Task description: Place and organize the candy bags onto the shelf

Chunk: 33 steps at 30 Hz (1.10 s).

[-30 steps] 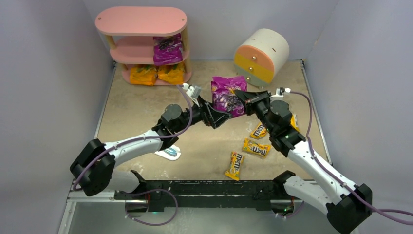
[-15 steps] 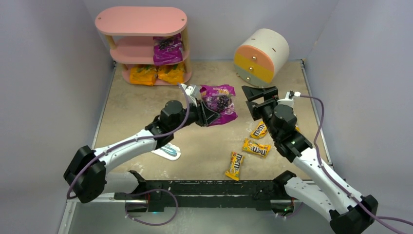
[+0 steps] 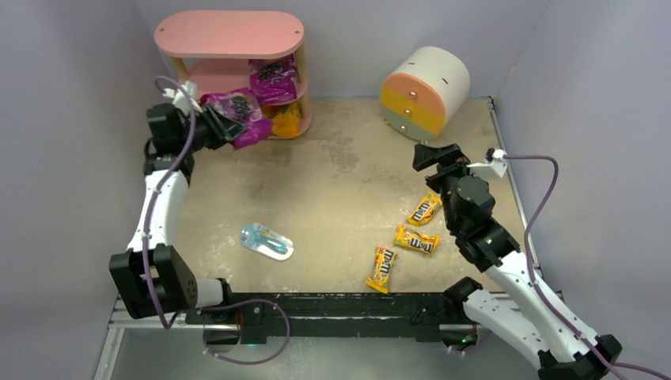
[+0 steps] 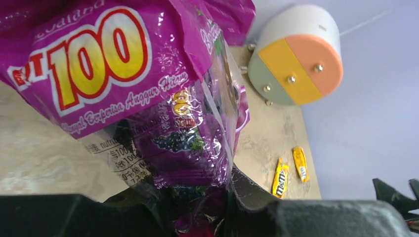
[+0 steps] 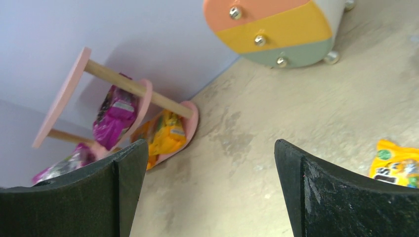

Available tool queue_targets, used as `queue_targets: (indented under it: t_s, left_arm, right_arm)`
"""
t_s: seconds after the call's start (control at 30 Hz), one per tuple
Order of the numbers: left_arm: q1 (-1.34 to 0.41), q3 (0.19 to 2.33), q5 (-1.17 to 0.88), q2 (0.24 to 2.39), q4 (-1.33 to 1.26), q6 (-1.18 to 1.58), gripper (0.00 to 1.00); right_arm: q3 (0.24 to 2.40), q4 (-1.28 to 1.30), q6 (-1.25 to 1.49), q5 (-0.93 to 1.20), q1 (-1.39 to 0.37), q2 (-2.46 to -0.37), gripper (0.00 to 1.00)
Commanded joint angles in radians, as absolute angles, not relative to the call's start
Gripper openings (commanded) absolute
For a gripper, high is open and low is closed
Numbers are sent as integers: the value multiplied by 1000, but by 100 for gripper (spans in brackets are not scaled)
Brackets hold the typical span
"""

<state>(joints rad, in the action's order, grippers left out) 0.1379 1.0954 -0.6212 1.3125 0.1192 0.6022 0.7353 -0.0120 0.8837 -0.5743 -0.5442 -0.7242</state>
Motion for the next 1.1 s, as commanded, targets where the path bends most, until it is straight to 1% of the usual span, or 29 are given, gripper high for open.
queue_targets:
  t_s: [0.0, 0.07, 0.1, 0.2, 0.4, 0.6, 0.73, 0.9, 1.07]
  left_arm:
    - [281, 1283, -857, 1344, 201, 538, 1]
    - [332, 1353, -911, 1388, 240, 491, 7]
    - [352, 1388, -940, 1420, 255, 479, 8]
    - [385, 1502, -1040, 1538, 255, 484, 8]
    - [399, 1688, -1059, 1680, 302, 463, 8]
    - [406, 1753, -1076, 1782, 289, 505, 8]
    - [410, 1844, -1080, 1861, 338, 485, 10]
    - [408, 1880, -1116, 1935, 243, 565, 12]
    - [410, 1972, -1084, 2012, 323, 539, 15]
  right_arm:
    - [768, -2, 771, -721, -547, -724, 99]
    - [770, -2, 763, -732, -547, -723, 99]
    - [767, -2, 757, -732, -546, -721, 99]
    - [766, -3, 750, -734, -546, -720, 99]
    - [764, -2, 768, -782, -546, -678, 99]
    - [760, -2, 770, -858, -547, -616, 98]
    - [765, 37, 803, -886, -547, -575, 97]
    - [741, 21, 861, -900, -547, -547, 95]
    - [740, -13, 858, -880, -547, -567, 95]
